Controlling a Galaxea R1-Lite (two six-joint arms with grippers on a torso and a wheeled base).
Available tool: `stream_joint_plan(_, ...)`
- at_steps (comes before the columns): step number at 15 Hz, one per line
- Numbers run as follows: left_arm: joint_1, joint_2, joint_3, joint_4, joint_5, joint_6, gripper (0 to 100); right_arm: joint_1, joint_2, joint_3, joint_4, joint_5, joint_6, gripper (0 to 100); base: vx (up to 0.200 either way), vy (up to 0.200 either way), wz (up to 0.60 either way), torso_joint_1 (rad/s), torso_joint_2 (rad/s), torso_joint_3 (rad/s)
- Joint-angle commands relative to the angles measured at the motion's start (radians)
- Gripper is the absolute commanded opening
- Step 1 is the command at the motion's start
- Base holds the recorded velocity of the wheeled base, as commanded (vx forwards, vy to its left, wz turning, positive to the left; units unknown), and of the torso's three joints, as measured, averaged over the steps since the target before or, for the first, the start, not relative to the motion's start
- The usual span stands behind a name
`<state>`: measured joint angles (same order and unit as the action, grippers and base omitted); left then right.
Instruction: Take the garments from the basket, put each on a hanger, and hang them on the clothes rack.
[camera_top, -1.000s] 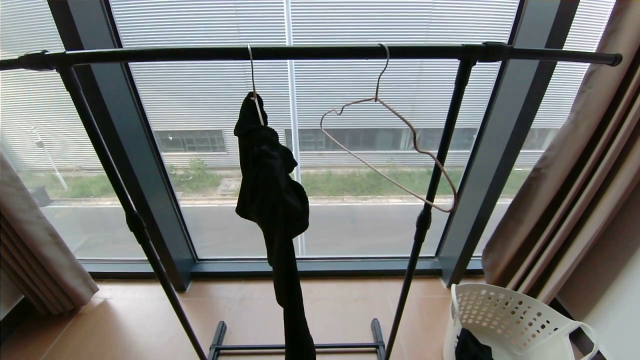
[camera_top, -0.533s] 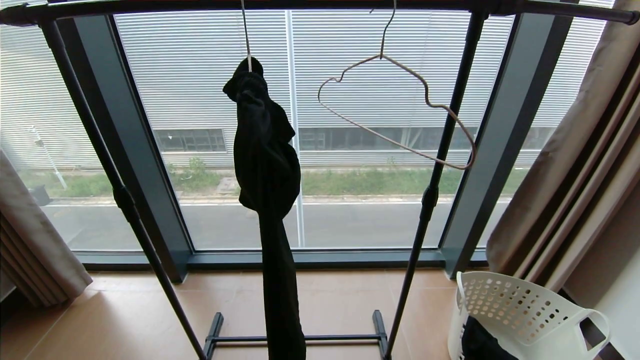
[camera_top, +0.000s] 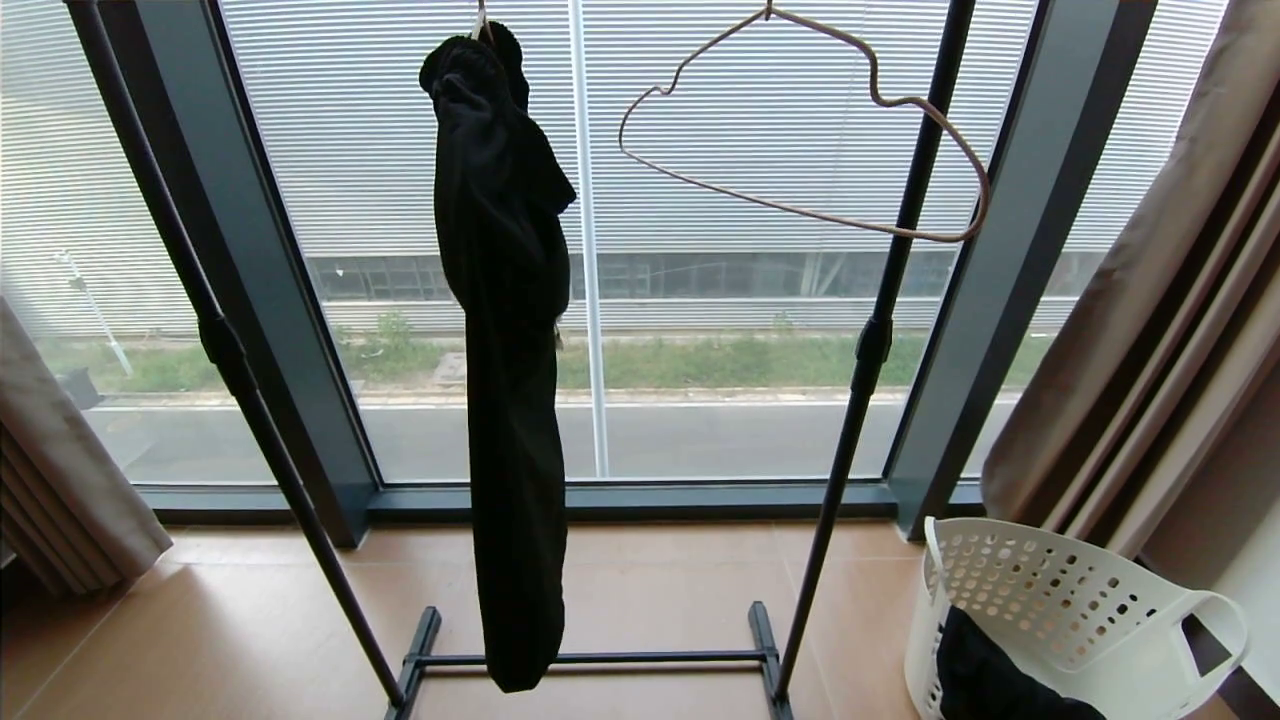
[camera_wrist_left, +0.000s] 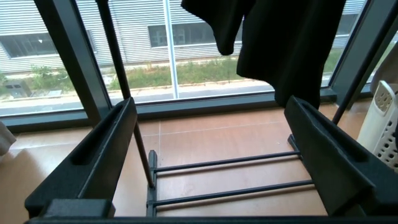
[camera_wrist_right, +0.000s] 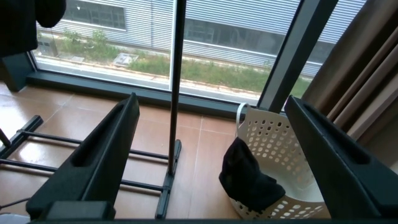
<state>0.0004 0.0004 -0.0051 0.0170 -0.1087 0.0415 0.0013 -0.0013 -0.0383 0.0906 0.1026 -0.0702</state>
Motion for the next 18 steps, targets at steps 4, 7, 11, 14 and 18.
stream_joint_plan(4,0.001,0.000,-0.001,0.000,0.000,0.000,100,0.000,0.001,0.000,0.000,0.000,0.000,100,0.000,0.000,-0.15,-0.004,0.03,0.021)
stream_joint_plan(7,0.001,0.000,0.001,0.000,0.001,0.000,100,0.000,0.001,0.000,0.000,0.000,0.000,100,0.000,0.000,-0.60,0.001,0.00,0.001)
stream_joint_plan(11,0.001,0.000,0.001,0.000,0.001,-0.002,100,0.000,0.001,0.000,0.000,0.000,0.000,100,0.000,0.000,-0.60,0.004,0.00,0.002)
stream_joint_plan(14,0.001,0.000,-0.001,0.000,0.001,-0.002,100,0.000,0.001,0.000,0.000,0.000,0.000,100,0.000,0.000,-0.60,-0.002,0.00,0.004)
stream_joint_plan(18,0.001,0.000,-0.001,0.000,0.001,0.000,100,0.000,0.001,0.000,0.000,0.000,0.000,100,0.000,-0.100,0.00,0.001,0.00,0.000)
